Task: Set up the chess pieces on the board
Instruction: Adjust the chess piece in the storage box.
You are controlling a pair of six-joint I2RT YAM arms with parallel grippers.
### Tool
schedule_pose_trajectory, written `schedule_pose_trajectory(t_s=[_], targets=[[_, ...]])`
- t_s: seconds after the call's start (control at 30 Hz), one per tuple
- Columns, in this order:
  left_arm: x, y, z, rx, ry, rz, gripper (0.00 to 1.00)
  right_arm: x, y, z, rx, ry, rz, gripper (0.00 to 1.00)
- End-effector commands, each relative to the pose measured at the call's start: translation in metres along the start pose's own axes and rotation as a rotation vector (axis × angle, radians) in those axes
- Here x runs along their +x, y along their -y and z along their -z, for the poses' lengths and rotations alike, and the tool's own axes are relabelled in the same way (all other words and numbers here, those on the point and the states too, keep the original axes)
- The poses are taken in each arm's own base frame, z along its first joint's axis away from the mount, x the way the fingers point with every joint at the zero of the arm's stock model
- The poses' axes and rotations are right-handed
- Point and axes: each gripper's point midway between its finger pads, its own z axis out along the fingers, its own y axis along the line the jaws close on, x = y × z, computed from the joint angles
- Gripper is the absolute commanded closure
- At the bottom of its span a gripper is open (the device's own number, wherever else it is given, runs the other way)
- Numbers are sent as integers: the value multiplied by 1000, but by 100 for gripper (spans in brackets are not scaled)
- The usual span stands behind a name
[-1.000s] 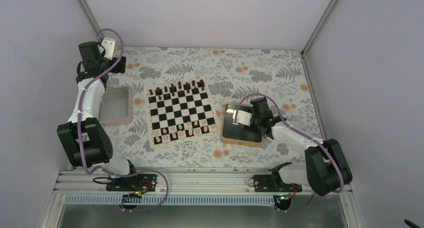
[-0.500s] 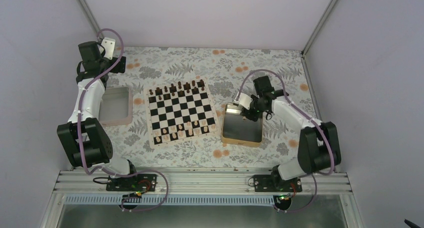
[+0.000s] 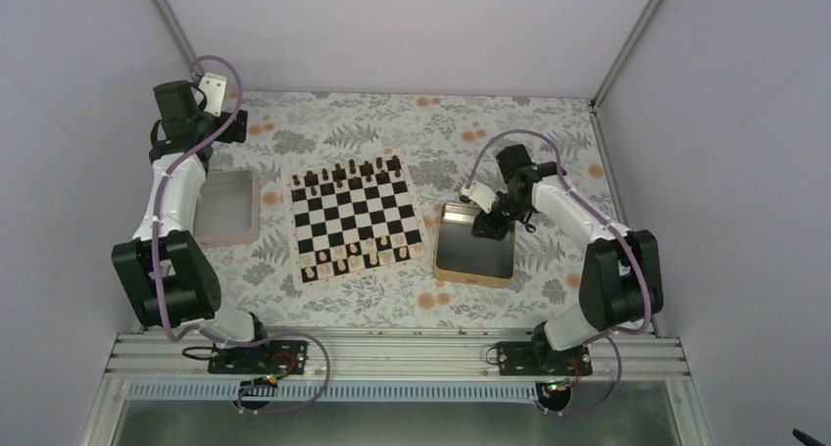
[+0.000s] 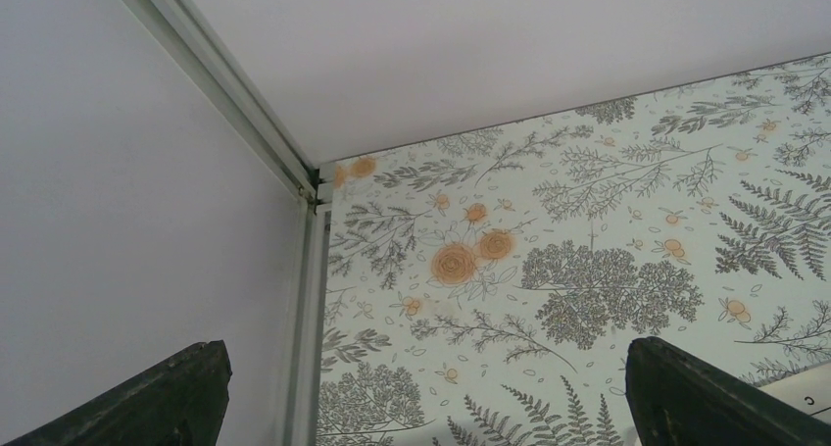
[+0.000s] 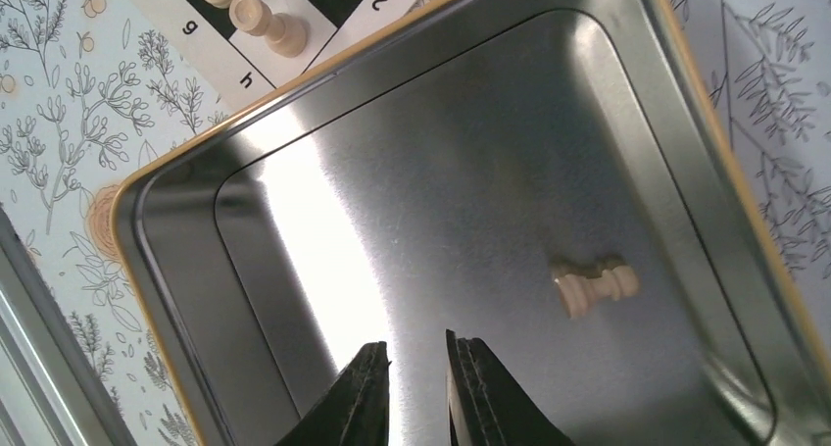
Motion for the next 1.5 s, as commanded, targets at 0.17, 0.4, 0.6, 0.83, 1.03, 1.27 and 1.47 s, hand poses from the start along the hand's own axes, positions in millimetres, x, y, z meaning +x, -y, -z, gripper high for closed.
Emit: schedule_pose_trajectory(t_s=[0.17, 0.4, 0.6, 0.83, 1.03, 1.27, 1.47], targets=[[-12, 2, 5, 7, 41, -15, 0, 3, 7, -21, -25, 1, -66, 85], [-10, 2, 6, 5, 40, -16, 0, 7, 33, -52, 14, -43, -80, 85], [-10, 2, 5, 6, 39, -16, 0, 12, 48, -65, 63, -59, -89, 85], [-10, 3, 5, 11, 40, -15, 0, 21, 49, -61, 101, -88, -97, 85], [-10, 4, 4, 17, 39, -14, 0, 39, 42, -54, 120, -140, -119, 85], [-10, 4, 3, 19, 36, -14, 0, 50, 36, -30, 180, -169, -137, 84], [-11, 5, 2, 19, 38, -16, 0, 33, 38, -7, 224, -114, -106, 83]])
